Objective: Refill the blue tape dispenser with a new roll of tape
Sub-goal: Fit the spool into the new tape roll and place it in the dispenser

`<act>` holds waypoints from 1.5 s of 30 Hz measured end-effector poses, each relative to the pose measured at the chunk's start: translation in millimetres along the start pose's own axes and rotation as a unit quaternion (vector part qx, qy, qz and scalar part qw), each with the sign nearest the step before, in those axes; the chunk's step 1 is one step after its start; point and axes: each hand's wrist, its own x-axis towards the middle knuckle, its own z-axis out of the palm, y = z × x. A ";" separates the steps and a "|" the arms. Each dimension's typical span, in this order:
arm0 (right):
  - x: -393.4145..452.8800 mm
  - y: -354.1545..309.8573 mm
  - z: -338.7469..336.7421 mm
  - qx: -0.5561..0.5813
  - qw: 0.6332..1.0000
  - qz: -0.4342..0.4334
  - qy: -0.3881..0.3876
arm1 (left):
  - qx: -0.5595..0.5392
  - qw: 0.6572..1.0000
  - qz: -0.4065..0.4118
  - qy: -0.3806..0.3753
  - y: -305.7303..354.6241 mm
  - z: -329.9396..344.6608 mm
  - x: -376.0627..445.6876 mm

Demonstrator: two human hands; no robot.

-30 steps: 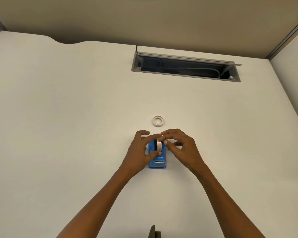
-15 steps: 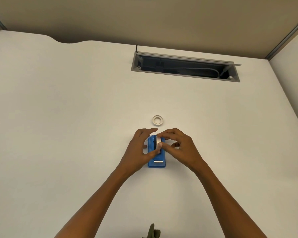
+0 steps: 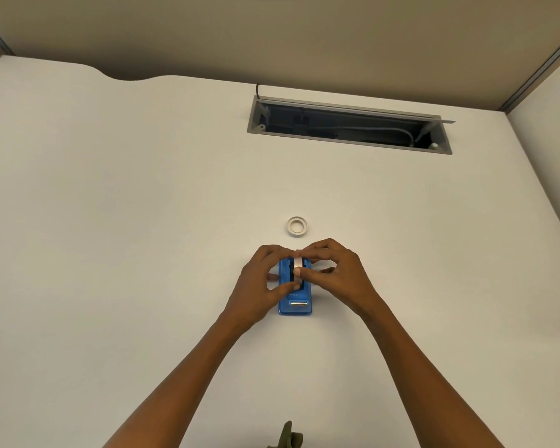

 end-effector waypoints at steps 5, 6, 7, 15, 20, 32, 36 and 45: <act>1.1 0.7 3.5 0.031 0.999 0.027 0.020 | -0.003 1.000 -0.013 0.002 -2.9 1.2 1.4; 1.3 0.0 4.0 0.040 0.998 0.032 0.024 | -0.002 1.000 -0.013 0.002 -3.8 1.3 1.6; 1.8 -0.5 4.2 0.051 0.998 0.034 0.030 | -0.002 1.000 -0.014 0.001 -4.6 1.2 1.6; -1.3 -0.3 6.8 0.073 0.995 0.027 0.066 | -0.003 1.000 -0.021 -0.007 -3.3 -0.6 2.5; -15.8 7.0 0.3 0.000 0.996 -0.085 0.016 | 0.007 1.000 -0.016 -0.011 -2.5 -1.7 2.3; -9.0 10.9 4.1 0.004 0.997 -0.071 0.006 | -0.016 0.999 0.001 0.032 2.3 2.2 -6.2; -8.5 9.2 1.4 0.016 0.998 -0.059 -0.013 | -0.022 0.999 0.000 0.026 1.6 2.5 -4.8; -7.0 5.2 0.4 0.036 0.999 -0.037 -0.013 | -0.047 0.999 -0.006 0.013 0.0 -0.6 -2.7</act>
